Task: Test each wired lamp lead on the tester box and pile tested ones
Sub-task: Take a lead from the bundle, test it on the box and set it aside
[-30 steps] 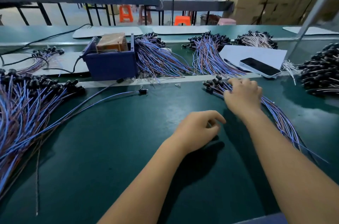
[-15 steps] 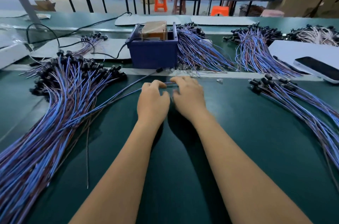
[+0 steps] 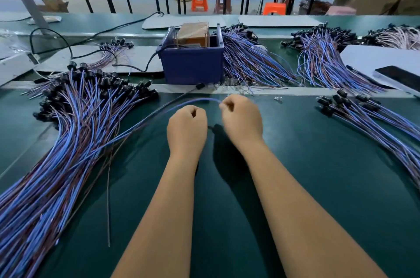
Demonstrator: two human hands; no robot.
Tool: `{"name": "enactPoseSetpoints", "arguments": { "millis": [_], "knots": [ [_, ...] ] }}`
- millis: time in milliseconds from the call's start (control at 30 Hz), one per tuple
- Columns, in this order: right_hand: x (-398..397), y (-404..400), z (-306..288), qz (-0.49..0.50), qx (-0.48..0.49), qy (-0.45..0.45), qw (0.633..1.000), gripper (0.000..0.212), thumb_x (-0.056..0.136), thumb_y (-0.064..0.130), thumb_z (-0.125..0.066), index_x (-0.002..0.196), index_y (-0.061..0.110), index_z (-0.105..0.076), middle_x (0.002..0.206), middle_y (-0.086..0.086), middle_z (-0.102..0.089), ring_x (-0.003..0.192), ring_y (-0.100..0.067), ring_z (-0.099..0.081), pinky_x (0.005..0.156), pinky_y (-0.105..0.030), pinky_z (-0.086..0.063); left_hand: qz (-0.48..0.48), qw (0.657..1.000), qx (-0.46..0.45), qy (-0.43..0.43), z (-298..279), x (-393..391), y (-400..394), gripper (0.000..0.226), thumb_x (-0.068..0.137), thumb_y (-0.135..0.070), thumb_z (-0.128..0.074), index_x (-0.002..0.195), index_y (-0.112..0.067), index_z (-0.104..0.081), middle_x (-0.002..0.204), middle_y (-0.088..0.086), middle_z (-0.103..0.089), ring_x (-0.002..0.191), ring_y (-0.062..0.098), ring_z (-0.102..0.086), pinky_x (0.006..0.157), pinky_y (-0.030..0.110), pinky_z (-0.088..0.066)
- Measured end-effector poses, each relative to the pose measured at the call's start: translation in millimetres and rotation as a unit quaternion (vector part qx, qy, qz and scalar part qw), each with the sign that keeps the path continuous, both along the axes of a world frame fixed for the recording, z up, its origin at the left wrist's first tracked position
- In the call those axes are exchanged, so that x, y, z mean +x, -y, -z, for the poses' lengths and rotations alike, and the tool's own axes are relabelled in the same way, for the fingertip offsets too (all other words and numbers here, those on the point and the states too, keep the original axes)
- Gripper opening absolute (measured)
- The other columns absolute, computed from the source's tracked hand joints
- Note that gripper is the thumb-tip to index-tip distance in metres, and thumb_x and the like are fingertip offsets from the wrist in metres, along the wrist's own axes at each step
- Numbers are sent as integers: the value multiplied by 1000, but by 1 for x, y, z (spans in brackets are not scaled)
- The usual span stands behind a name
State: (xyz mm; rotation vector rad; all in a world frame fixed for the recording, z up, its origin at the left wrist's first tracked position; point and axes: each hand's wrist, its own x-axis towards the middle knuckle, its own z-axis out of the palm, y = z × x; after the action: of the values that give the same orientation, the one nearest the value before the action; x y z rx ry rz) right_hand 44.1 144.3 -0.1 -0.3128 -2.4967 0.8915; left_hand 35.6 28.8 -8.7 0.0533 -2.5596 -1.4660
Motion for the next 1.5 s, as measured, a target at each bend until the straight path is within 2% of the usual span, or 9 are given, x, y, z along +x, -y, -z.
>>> {"name": "enactPoseSetpoints", "arguments": {
  "millis": [100, 167, 467, 667, 900, 1033, 1133, 1233, 1500],
  "knots": [
    [-1, -19, -8, 20, -218, -54, 974, 10, 92, 16, -63, 83, 19, -65, 73, 6, -61, 74, -14, -58, 68, -27, -44, 4, 995, 103, 13, -2, -1, -1, 26, 92, -24, -43, 84, -8, -62, 85, 15, -66, 69, 21, -54, 66, 42, -50],
    [2, -26, -11, -86, -295, -24, 951, 13, 88, 9, -68, 82, 21, -68, 67, 5, -59, 61, -6, -53, 62, -18, -44, 13, 984, 178, 17, -7, -4, -4, 25, 100, -27, -39, 84, -26, -59, 85, 0, -66, 81, 19, -64, 74, 41, -53],
    [12, -22, -13, -393, -260, 214, 856, 2, 80, 15, -76, 81, 16, -77, 65, -2, -65, 62, -12, -53, 56, -17, -44, 22, 910, 412, 31, -13, -15, 2, 21, 102, -7, -44, 110, -13, -63, 82, -2, -74, 72, 9, -69, 63, 21, -53],
    [8, -21, -8, -307, -490, 102, 809, 47, 95, 49, -46, 67, 15, -61, 63, -2, -57, 59, -16, -51, 59, -26, -43, 268, 805, 526, 58, -22, -1, 2, 37, 92, 5, -44, 84, -11, -77, 66, 3, -67, 51, 8, -56, 55, 18, -50],
    [7, -15, -3, -272, -512, 29, 814, 29, 102, 19, -47, 86, 2, -63, 44, -2, -49, 35, -13, -38, 38, -20, -38, 300, 908, 263, 128, -20, 9, -10, 33, 77, -4, -51, 57, -21, -71, 56, 5, -63, 52, 12, -54, 63, 24, -46],
    [5, -14, -2, -246, -512, -3, 823, 28, 102, 16, -48, 81, 6, -63, 54, -3, -55, 42, -12, -45, 44, -23, -43, 272, 911, 281, 129, -19, 9, -11, 37, 80, -1, -48, 57, -22, -68, 63, 4, -67, 55, 12, -58, 59, 22, -46],
    [4, -15, -2, -197, -433, -29, 879, 32, 101, 19, -50, 72, 14, -63, 63, 5, -58, 59, -8, -48, 63, -21, -43, 177, 908, 370, 87, -19, 6, -9, 29, 79, -4, -50, 62, -19, -69, 71, 4, -70, 64, 15, -64, 56, 23, -51],
    [5, -16, -2, -180, -373, -23, 910, 32, 103, 19, -49, 72, 16, -57, 55, 14, -52, 47, 0, -37, 50, -12, -33, 81, 908, 404, 77, -16, -3, -6, 26, 92, -11, -52, 77, -16, -73, 73, 0, -68, 68, 12, -61, 57, 21, -52],
    [7, -7, -2, -219, -344, 43, 912, 20, 102, 16, -50, 91, 3, -61, 58, 6, -57, 48, -2, -47, 46, -11, -36, 126, 932, 336, 49, -9, -1, -15, 26, 98, -8, -53, 86, -17, -74, 76, 0, -72, 67, 13, -62, 68, 25, -54]
  ]
}}
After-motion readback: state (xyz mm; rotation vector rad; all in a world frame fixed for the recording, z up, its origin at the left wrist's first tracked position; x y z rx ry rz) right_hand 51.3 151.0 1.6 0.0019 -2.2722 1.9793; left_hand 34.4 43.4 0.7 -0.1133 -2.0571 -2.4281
